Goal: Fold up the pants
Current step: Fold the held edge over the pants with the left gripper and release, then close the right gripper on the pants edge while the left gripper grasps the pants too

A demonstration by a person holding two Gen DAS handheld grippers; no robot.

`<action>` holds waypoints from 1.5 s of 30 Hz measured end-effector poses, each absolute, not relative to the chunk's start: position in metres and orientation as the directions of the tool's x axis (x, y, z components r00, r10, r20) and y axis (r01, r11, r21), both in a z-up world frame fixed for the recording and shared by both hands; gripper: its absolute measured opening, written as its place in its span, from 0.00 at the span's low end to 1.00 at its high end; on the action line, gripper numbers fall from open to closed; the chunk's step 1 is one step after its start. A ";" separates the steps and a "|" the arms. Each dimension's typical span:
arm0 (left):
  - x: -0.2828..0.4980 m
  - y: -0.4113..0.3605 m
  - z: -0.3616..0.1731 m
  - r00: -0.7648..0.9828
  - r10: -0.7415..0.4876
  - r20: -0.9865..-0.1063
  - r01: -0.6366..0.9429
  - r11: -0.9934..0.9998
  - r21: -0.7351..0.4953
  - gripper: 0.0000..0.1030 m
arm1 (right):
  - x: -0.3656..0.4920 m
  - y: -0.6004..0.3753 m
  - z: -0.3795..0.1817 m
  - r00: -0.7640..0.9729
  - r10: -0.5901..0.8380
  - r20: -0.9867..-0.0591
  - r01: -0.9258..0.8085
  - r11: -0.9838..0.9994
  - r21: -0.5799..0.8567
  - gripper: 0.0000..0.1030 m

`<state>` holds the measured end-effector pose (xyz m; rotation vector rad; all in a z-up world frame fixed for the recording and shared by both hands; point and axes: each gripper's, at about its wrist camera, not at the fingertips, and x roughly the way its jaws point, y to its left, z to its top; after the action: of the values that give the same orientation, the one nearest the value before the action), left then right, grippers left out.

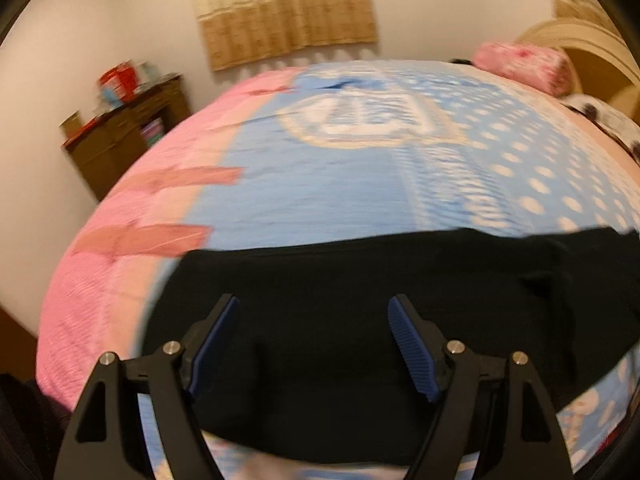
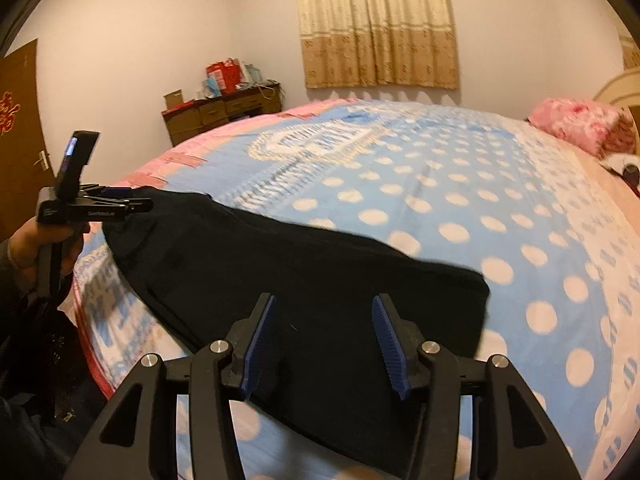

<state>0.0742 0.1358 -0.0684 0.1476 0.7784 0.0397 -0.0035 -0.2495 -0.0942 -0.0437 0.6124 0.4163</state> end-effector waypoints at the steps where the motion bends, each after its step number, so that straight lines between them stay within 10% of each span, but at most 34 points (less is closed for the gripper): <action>1: 0.075 0.153 -0.066 0.709 0.108 -0.697 -0.012 0.990 0.142 0.77 | -0.003 -0.246 -0.092 0.738 0.373 -0.563 -0.402 0.912 0.077 0.50; 29: 0.102 0.248 -0.113 0.608 -0.053 -0.792 -0.082 0.988 -0.129 0.81 | 0.027 -0.210 -0.112 0.678 0.351 -0.646 -0.417 0.907 0.055 0.51; 38: 0.101 0.245 -0.110 0.615 -0.095 -0.783 -0.032 0.989 -0.145 0.64 | 0.063 -0.161 -0.079 0.625 0.488 -0.609 -0.547 0.831 0.106 0.51; 45: 0.103 0.246 -0.111 0.621 -0.112 -0.776 -0.036 0.985 -0.171 0.65 | 0.159 -0.129 -0.080 0.290 0.736 -0.612 -0.539 0.654 0.531 0.51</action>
<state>0.1026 0.2458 -0.1110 -0.1761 0.9007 -0.0435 0.1593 -0.1294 -0.0797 0.2398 0.9470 0.8611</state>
